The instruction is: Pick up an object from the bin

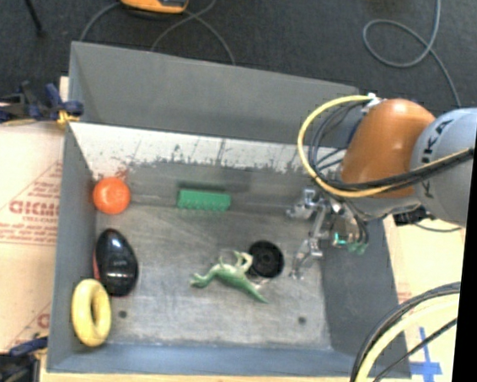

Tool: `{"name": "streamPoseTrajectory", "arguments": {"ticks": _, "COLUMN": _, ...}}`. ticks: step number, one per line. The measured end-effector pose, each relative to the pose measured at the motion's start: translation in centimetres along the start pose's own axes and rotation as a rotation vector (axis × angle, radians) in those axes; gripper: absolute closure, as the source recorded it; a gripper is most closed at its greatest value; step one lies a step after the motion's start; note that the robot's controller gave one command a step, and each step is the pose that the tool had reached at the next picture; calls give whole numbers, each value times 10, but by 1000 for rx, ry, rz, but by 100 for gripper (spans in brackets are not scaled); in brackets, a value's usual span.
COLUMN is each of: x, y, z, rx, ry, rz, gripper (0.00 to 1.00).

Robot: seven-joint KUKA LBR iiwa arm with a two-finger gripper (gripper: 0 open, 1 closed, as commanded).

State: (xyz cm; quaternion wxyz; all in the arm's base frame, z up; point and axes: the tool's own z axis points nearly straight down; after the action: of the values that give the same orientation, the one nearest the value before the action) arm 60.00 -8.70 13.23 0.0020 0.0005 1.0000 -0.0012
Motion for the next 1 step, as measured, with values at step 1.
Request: {"name": "streamPoseTrajectory", "arguments": {"ticks": 1, "x": 28, "y": -11, "z": -3, "rx": -9, "ry": 10, "rz": -172, "gripper": 0}}
